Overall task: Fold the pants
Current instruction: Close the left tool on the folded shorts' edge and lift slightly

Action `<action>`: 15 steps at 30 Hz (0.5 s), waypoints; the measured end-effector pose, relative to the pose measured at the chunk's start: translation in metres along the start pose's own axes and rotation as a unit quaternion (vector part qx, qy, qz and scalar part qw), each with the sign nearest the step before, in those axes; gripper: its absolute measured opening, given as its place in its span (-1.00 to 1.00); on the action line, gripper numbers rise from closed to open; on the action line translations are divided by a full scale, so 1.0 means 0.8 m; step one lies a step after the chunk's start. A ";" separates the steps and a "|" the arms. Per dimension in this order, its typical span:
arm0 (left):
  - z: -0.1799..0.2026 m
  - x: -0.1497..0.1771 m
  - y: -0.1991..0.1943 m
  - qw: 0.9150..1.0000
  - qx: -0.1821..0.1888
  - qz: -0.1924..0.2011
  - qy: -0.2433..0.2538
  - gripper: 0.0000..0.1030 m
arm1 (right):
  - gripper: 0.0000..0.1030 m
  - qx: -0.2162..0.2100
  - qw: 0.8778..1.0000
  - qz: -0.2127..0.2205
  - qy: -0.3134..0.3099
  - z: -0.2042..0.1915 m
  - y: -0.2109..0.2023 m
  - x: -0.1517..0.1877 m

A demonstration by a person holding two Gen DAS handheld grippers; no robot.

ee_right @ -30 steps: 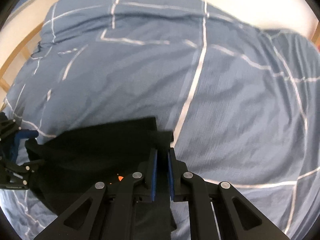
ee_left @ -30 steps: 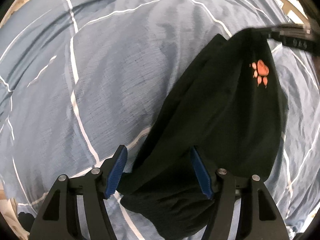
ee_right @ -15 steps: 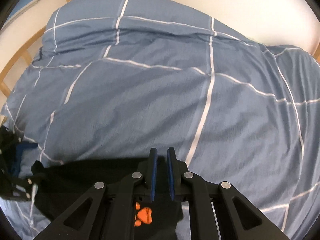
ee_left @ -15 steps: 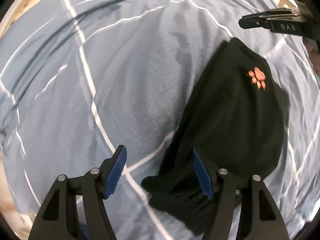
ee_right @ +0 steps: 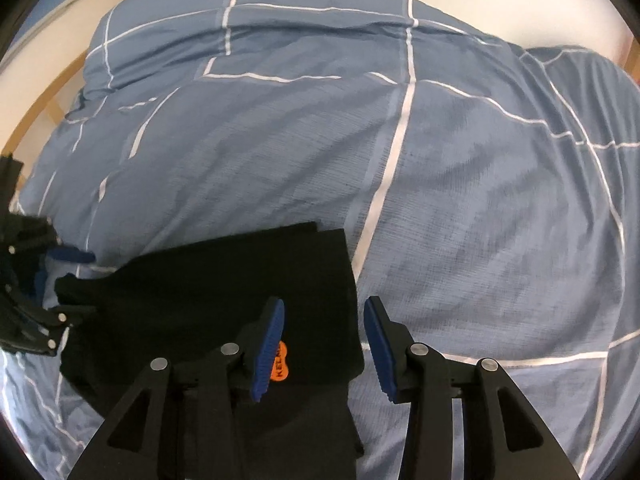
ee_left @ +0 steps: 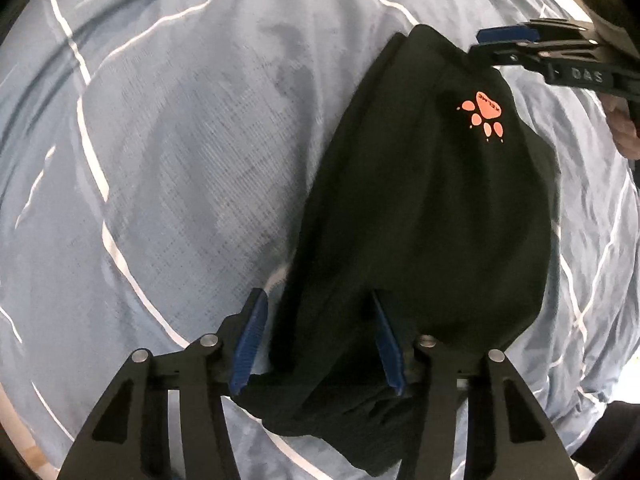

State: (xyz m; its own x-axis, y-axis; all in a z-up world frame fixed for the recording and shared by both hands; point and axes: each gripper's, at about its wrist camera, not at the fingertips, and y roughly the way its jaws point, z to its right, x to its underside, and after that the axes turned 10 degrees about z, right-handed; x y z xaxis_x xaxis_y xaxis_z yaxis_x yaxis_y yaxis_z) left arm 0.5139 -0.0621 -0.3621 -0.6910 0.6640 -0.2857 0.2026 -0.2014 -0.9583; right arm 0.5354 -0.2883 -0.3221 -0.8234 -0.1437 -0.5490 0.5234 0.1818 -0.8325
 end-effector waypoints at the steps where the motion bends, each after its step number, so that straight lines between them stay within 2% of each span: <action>1: 0.001 0.001 -0.001 1.000 -0.007 0.000 0.007 -0.01 | -0.17 0.001 1.000 -0.002 0.003 0.002 0.004 0.000; 8: -0.007 0.003 0.001 1.000 -0.019 -0.013 0.001 -0.01 | -0.18 -0.005 1.000 -0.018 0.006 0.008 0.034 0.001; 15: -0.013 0.016 0.008 1.000 -0.019 -0.018 -0.012 -0.01 | -0.21 -0.009 1.000 -0.008 -0.010 0.000 0.041 -0.003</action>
State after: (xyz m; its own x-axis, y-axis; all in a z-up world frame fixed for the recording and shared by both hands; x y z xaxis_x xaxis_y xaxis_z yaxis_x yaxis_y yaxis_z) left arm 0.5140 -0.0473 -0.3716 -0.7144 0.6533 -0.2507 0.2034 -0.1489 -0.9677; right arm 0.5542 -0.2822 -0.3480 -0.8264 -0.1660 -0.5380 0.5068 0.1971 -0.8392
